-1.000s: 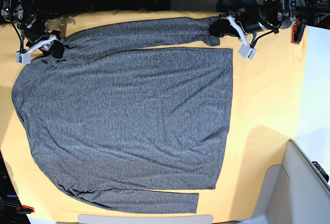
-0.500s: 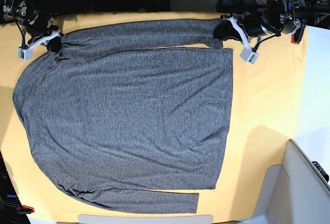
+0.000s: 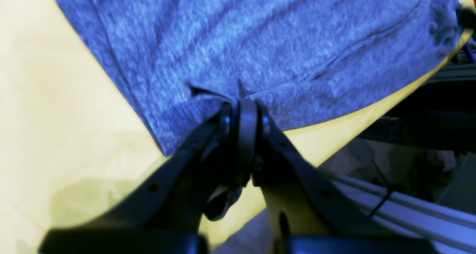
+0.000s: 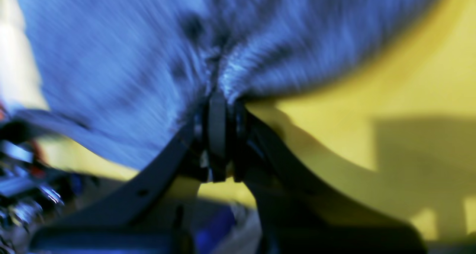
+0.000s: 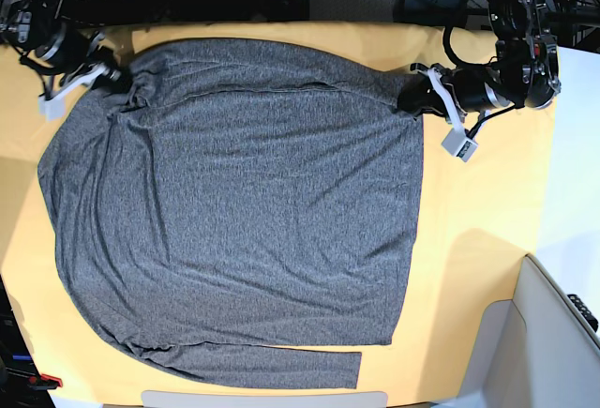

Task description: Fold the T-shirt properly

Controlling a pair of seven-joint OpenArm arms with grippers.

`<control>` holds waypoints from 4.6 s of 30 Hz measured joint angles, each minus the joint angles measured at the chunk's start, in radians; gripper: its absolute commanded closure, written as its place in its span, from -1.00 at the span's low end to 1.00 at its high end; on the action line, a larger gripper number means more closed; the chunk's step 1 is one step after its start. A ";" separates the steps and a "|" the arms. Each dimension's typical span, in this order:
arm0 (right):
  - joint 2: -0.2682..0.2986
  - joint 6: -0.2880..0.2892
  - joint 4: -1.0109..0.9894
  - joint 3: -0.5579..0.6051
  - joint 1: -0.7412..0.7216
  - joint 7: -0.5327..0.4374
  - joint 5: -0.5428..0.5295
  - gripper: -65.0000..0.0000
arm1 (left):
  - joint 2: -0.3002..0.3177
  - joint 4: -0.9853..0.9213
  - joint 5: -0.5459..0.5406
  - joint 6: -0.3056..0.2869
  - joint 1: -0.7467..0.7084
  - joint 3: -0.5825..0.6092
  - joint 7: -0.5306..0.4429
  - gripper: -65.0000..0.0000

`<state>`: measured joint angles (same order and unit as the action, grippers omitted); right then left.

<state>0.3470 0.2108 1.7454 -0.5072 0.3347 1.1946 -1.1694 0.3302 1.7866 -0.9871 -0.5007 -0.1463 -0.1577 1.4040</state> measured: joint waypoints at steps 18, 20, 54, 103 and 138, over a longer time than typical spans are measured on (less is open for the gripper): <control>-0.002 0.000 -0.323 -0.051 -0.311 0.010 -0.004 1.00 | 0.019 -0.306 0.008 0.000 0.232 0.121 0.001 0.99; -0.006 -0.001 -0.372 -0.050 -0.353 0.006 0.019 1.00 | 0.020 -0.331 0.008 0.000 0.256 0.121 -0.001 0.99; 0.006 -0.005 -0.402 -0.162 -0.407 0.008 0.053 -0.25 | 0.138 -0.425 0.000 0.003 0.269 0.116 -0.010 0.22; -0.151 0.010 -0.418 -0.347 -0.357 -0.010 0.153 0.78 | 0.173 -0.438 -0.058 -0.004 0.169 0.106 -0.056 0.21; -0.151 0.010 -0.415 -0.335 -0.357 -0.010 0.169 0.78 | 0.017 -0.361 -0.023 0.000 0.155 0.094 -0.055 0.22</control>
<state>0.1963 0.2211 1.3304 -0.8425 -0.0219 1.1843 -1.0004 0.3473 1.4258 -1.0103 -0.5007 0.0086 -0.0639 1.3495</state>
